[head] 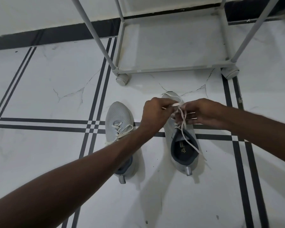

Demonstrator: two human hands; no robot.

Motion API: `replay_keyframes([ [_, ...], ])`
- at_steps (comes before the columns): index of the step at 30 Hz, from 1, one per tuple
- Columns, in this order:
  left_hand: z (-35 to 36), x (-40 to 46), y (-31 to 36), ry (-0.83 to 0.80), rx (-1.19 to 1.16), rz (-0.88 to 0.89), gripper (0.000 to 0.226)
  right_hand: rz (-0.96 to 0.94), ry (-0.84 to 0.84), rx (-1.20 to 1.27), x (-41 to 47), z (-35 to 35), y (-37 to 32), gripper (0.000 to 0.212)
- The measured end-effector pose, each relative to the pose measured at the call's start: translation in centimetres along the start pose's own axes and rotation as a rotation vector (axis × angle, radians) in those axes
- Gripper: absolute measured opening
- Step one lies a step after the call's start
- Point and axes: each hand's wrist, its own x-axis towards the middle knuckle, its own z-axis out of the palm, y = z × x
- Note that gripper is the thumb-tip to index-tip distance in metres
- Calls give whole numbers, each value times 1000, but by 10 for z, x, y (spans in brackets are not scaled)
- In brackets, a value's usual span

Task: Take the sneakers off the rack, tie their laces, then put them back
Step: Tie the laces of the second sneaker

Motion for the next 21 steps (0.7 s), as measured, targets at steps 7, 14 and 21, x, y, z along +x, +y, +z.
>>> replay_keyframes([
  [7, -18, -16, -34, -61, -342, -773, 15, -107, 538, -323, -6, -35, 5, 25],
  [14, -10, -26, -38, -124, 333, -311, 48, -395, 479, -1356, -8, -34, 50, 30],
  [21, 17, -25, -16, -207, 245, -185, 10, -409, 327, -842, -16, 2, 54, 13],
])
